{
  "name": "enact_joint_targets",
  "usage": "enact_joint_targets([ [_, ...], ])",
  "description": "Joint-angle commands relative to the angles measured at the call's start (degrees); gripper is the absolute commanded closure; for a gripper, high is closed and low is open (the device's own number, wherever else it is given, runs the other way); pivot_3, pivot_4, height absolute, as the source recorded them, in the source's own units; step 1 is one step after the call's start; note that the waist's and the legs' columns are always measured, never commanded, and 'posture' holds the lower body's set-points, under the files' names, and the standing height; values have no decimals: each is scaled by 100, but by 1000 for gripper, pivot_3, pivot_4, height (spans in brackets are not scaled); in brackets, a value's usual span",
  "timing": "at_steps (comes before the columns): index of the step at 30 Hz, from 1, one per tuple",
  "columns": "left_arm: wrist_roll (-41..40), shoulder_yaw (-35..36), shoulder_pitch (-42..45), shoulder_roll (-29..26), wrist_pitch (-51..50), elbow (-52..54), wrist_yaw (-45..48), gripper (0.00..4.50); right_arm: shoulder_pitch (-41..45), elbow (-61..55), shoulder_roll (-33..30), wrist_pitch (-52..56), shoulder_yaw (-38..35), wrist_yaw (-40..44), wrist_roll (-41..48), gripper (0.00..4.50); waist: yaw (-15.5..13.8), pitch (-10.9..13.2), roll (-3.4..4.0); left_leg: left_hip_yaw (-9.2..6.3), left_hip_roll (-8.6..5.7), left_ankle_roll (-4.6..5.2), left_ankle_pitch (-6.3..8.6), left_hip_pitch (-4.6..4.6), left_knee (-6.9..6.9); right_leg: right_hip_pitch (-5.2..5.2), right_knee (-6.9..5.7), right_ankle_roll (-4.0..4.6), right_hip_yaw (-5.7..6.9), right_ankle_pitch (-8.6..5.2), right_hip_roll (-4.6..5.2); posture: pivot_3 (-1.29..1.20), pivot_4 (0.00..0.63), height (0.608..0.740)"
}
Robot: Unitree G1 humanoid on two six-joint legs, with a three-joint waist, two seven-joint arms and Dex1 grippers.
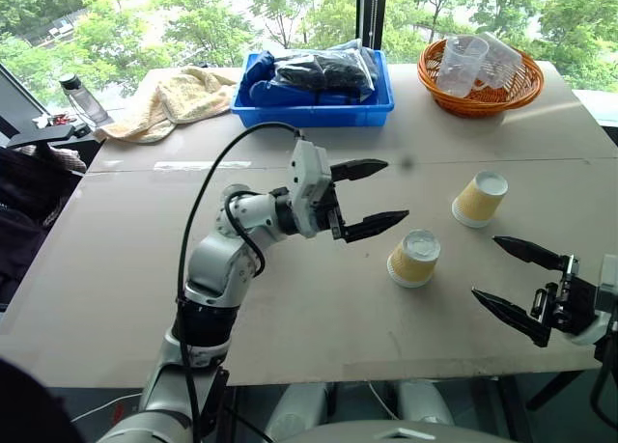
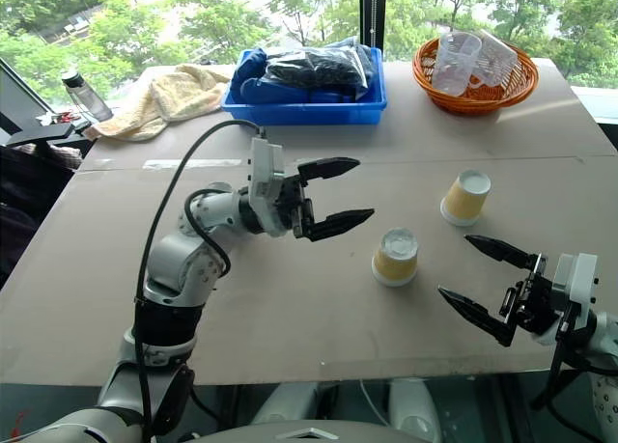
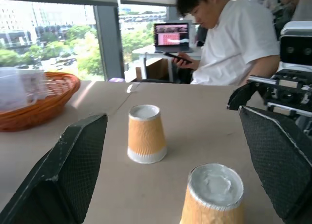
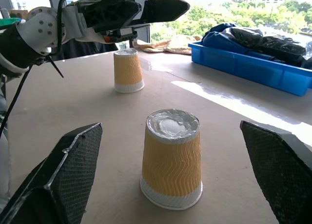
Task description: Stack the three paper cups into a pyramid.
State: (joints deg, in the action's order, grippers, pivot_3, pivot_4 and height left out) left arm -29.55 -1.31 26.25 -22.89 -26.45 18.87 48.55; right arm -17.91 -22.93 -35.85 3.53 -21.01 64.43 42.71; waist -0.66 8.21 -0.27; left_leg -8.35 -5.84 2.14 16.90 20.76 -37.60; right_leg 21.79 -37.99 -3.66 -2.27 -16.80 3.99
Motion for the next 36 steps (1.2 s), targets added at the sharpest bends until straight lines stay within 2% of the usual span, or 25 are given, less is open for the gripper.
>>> enact_joint_targets([
  [1, -108, 1254, -529, -425, -386, 783, -957, 64, 157, 75, -14, -35, 65, 102, -28, 0, 30, 2, -3, 0, 1, 0, 0, 1, 1, 3, 0, 0, 0, 0, -2, 0, 150, 740],
  [5, 377, 2028, -1594, -725, -27, 640, -1428, 64, 442, 212, 30, -19, 248, 139, -65, 0, 13, 1, -2, 2, 1, -1, 0, -1, 9, 6, 2, 1, -4, 0, -2, 0, 150, 740],
  [7, 636, 2159, -2124, -663, 424, 356, -1506, 64, 605, 309, 25, -14, 345, 199, -76, 0, -14, 1, -2, 3, -1, -1, 0, -2, 9, 3, 5, 0, -5, 0, 1, 0, 150, 740],
  [10, 788, 2120, -2424, -525, 797, 21, -1579, 64, 740, 391, -18, 24, 391, 278, -67, 0, -109, 6, -10, -3, -1, -1, 0, 0, 7, 3, 6, 1, 6, 0, 3, 0, 150, 740],
  [13, 856, 2039, -2453, -359, 1023, -212, -1664, 64, 858, 443, -90, 88, 338, 327, -18, 0, -180, 8, -14, -7, -1, -1, 0, 1, 5, 1, 6, 1, 14, 1, 5, 0, 150, 740],
  [21, 1028, 1638, -2147, -308, 1352, -677, -1603, 64, 979, 365, -53, 205, 305, 311, 168, 0, -127, 7, -14, -2, 0, -1, 1, -1, 7, -1, 5, 1, 6, 1, 3, 0, 150, 740],
  [36, 1157, 1504, -1826, -294, 1623, -1170, -1735, 64, 1006, 156, 63, 266, 294, 105, 299, 0, -17, 8, -15, -2, -1, -1, 0, 0, 7, 0, 4, 1, 7, 1, 4, 0, 150, 740],
])
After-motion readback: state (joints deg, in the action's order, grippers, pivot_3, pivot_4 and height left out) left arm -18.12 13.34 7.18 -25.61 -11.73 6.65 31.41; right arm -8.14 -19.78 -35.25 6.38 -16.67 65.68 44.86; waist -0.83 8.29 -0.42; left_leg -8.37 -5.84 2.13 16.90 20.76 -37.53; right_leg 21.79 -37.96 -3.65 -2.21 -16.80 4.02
